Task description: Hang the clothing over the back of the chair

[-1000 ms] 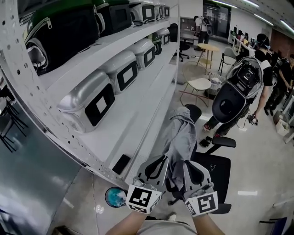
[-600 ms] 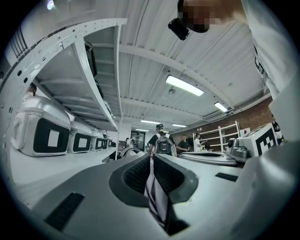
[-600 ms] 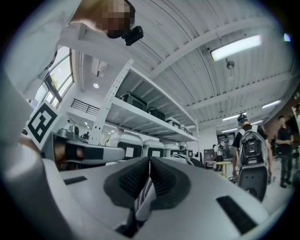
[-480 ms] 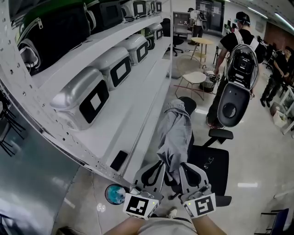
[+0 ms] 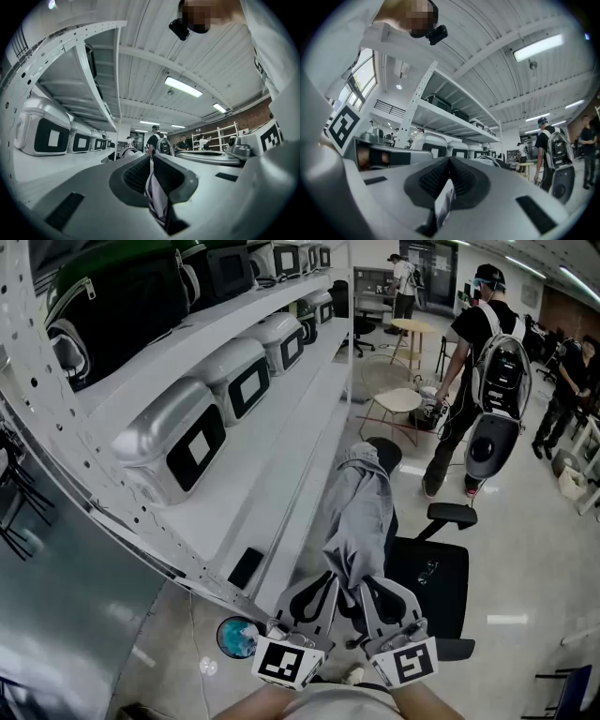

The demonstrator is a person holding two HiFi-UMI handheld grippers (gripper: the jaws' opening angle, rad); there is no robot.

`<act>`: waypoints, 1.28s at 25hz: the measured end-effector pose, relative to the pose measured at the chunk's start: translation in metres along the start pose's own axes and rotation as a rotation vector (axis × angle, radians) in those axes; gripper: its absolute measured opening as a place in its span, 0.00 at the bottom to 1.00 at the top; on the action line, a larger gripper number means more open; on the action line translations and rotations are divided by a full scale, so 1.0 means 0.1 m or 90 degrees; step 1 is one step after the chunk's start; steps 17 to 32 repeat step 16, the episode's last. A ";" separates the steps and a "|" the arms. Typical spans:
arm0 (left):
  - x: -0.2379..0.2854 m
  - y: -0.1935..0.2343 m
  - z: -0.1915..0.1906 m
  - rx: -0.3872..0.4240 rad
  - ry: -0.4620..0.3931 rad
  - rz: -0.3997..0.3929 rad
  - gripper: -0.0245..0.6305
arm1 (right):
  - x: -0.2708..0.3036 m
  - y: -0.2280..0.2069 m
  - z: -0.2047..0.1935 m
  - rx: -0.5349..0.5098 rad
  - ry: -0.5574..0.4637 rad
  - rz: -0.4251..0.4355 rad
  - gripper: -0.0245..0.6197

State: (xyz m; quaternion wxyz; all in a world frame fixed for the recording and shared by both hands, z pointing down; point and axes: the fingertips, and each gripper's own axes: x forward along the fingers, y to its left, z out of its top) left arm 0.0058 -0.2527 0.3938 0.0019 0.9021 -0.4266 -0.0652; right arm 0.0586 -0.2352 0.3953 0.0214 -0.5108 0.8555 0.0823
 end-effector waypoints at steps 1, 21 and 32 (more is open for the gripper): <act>0.00 0.00 0.00 0.000 0.001 -0.001 0.08 | 0.00 -0.02 0.00 -0.001 0.001 -0.003 0.06; -0.03 0.07 -0.05 -0.016 0.007 -0.001 0.08 | 0.05 0.08 -0.02 -0.004 0.005 0.007 0.06; -0.03 0.07 -0.05 -0.016 0.007 -0.001 0.08 | 0.05 0.08 -0.02 -0.004 0.005 0.007 0.06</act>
